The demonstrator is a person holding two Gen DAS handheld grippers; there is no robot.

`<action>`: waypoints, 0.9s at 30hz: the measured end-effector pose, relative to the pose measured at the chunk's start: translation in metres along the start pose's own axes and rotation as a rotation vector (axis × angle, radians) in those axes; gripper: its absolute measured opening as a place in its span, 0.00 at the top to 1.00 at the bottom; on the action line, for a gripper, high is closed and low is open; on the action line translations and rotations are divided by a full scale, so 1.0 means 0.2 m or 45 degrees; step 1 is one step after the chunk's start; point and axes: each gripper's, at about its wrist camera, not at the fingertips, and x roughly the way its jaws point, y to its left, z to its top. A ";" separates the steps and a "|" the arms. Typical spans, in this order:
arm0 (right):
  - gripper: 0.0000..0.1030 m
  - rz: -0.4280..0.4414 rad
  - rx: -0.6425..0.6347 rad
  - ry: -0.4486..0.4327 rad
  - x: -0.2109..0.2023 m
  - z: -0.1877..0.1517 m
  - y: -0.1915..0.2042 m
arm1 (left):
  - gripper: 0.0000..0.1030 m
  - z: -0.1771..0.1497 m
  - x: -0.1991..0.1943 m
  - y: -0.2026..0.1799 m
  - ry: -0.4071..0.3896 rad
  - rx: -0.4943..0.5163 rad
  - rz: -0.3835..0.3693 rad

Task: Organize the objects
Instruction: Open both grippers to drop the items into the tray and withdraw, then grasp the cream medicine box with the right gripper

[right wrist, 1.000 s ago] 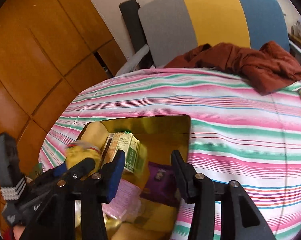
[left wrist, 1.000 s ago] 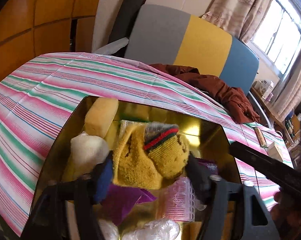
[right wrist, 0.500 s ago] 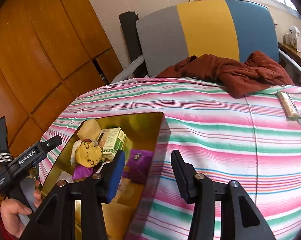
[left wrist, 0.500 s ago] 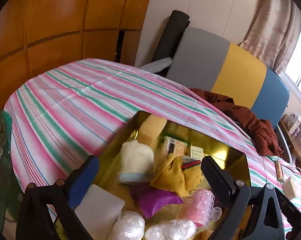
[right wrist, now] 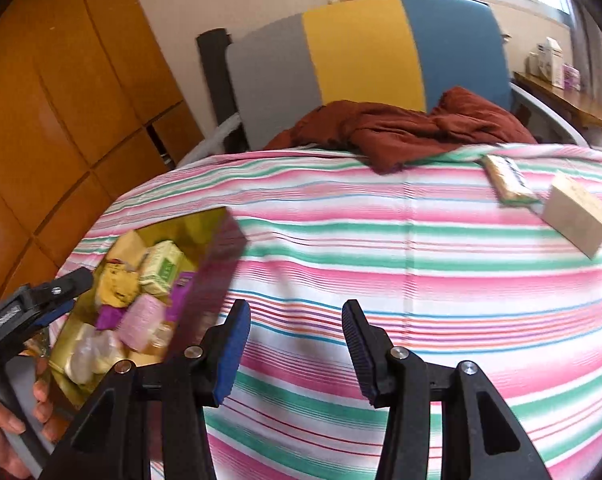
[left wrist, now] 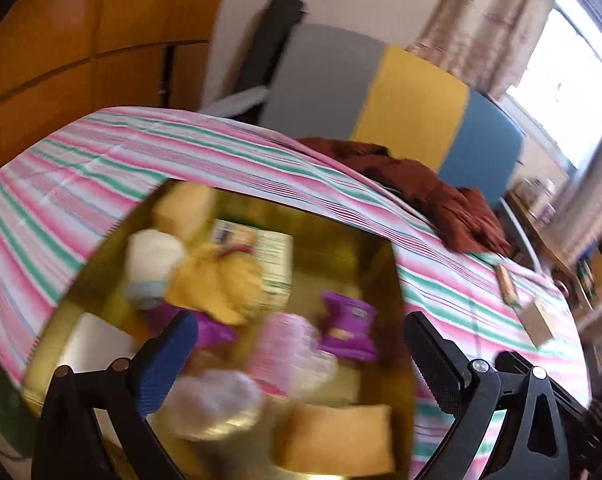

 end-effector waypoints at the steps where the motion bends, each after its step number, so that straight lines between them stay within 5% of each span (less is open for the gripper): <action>1: 0.53 -0.009 0.011 0.003 -0.01 -0.01 -0.04 | 0.00 -0.01 0.00 -0.04 0.008 0.023 -0.017; 8: 0.52 -0.062 0.071 0.019 -0.04 -0.08 -0.33 | 0.00 -0.12 0.02 -0.36 0.050 0.220 -0.130; 11: 0.33 -0.095 0.066 0.020 -0.05 -0.11 -0.45 | 0.00 -0.17 0.04 -0.48 0.093 0.281 -0.178; 15: 0.31 -0.162 0.073 -0.012 -0.12 -0.12 -0.66 | 0.00 -0.25 0.09 -0.62 0.152 0.355 -0.222; 22: 0.25 -0.366 0.033 -0.161 -0.25 0.14 -1.05 | 0.00 -0.38 0.17 -0.79 0.242 0.418 -0.263; 27: 0.23 -0.388 0.010 -0.198 -0.23 0.36 -1.29 | 0.00 -0.43 0.21 -0.86 0.295 0.436 -0.308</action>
